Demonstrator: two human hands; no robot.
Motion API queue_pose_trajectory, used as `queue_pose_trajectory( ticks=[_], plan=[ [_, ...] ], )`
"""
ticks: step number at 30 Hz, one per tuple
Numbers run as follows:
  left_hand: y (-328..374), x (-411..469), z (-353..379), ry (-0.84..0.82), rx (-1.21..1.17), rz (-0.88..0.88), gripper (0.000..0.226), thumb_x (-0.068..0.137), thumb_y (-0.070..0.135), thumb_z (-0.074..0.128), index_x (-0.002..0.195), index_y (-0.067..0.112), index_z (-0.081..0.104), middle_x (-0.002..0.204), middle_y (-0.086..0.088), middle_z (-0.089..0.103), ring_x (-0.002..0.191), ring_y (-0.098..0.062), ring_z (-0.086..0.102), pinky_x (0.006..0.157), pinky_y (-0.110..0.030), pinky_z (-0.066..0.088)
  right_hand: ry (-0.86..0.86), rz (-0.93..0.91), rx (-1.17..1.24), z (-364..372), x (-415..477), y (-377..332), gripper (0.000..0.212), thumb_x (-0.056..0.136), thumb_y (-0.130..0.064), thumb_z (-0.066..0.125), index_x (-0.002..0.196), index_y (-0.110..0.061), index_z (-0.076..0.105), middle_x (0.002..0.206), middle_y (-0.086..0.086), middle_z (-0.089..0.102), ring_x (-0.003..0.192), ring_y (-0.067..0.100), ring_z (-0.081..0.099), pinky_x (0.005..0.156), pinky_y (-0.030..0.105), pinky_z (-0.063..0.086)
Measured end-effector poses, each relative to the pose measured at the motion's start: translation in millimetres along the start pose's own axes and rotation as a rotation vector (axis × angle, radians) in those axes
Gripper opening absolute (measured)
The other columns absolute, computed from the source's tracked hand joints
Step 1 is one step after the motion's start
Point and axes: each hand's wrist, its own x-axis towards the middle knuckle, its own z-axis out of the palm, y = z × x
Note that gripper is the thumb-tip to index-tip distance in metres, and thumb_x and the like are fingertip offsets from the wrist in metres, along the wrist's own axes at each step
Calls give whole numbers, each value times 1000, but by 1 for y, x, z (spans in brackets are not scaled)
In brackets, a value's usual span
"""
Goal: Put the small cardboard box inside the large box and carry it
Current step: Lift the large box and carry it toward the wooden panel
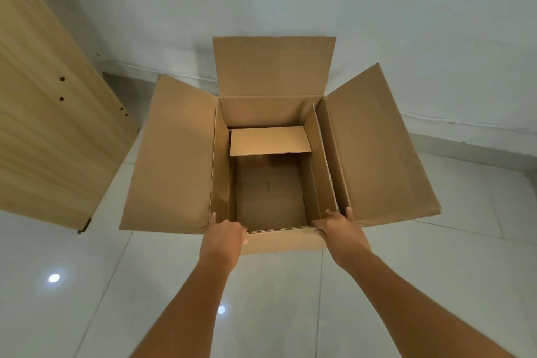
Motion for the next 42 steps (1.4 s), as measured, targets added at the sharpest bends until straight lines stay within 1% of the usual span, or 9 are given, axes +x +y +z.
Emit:
queue_pose_trajectory(
  ticks=[3, 7, 10, 13, 16, 21, 27, 33, 42],
  plan=[
    [-18, 3, -9, -32, 74, 50, 38, 95, 7, 43, 129, 20, 56, 122, -4, 67, 118, -21, 58, 125, -41, 5, -13, 14, 12, -2, 9, -17, 36, 95, -11, 49, 130, -21, 51, 139, 9, 51, 142, 19, 24, 119, 47, -3],
    [-58, 15, -23, -57, 127, 89, 38, 97, 11, 41, 131, 21, 54, 123, -2, 66, 119, -20, 57, 124, -41, 4, -6, 32, 53, -8, 23, -53, 33, 94, -11, 50, 125, -20, 55, 129, 9, 58, 136, 21, 33, 119, 47, -4],
    [-83, 20, -31, -59, 143, 85, 35, 98, 16, 39, 129, 22, 55, 120, -2, 67, 117, -21, 57, 124, -40, 7, -1, 45, 69, -13, 35, -78, 33, 94, -9, 49, 125, -19, 56, 130, 13, 55, 133, 24, 37, 119, 47, -4],
    [-114, 27, -34, -44, 98, 65, 32, 99, 25, 41, 125, 22, 58, 116, -2, 70, 114, -20, 59, 124, -38, 9, 31, 30, 65, -16, 47, -108, 34, 93, -5, 49, 124, -17, 56, 130, 15, 55, 136, 24, 33, 118, 47, -6],
    [-142, 32, -36, -26, 52, 46, 30, 98, 27, 44, 122, 22, 61, 113, -3, 72, 111, -20, 62, 124, -37, 9, 60, 21, 70, -17, 59, -132, 36, 91, -3, 51, 124, -18, 56, 128, 11, 58, 137, 23, 32, 118, 47, -6],
    [-183, 40, -40, 12, 48, 57, 29, 98, 24, 44, 122, 22, 62, 113, -3, 72, 109, -20, 62, 123, -36, 8, 80, 25, 86, -18, 72, -168, 36, 90, -3, 53, 123, -18, 55, 126, 6, 60, 138, 21, 30, 118, 47, -6],
    [-224, 50, -47, 24, 97, 145, 28, 99, 22, 43, 120, 21, 61, 107, -3, 73, 105, -21, 64, 124, -38, 6, 53, 96, 110, -25, 82, -207, 35, 92, -3, 50, 124, -19, 55, 127, 5, 59, 138, 20, 31, 118, 47, -5],
    [-287, 63, -63, 3, 196, 212, 33, 100, 22, 40, 128, 20, 57, 115, -4, 70, 112, -22, 61, 124, -41, 7, 120, 111, 166, -22, 98, -267, 33, 93, -2, 50, 121, -19, 57, 126, 4, 61, 139, 20, 30, 118, 48, -5],
    [-366, 83, -87, 33, 144, 188, 35, 98, 33, 43, 129, 25, 57, 119, -5, 70, 116, -19, 59, 124, -36, 9, 184, 73, 179, -27, 132, -342, 34, 92, -3, 52, 121, -21, 57, 121, 3, 65, 138, 19, 32, 116, 47, -9]
  ],
)
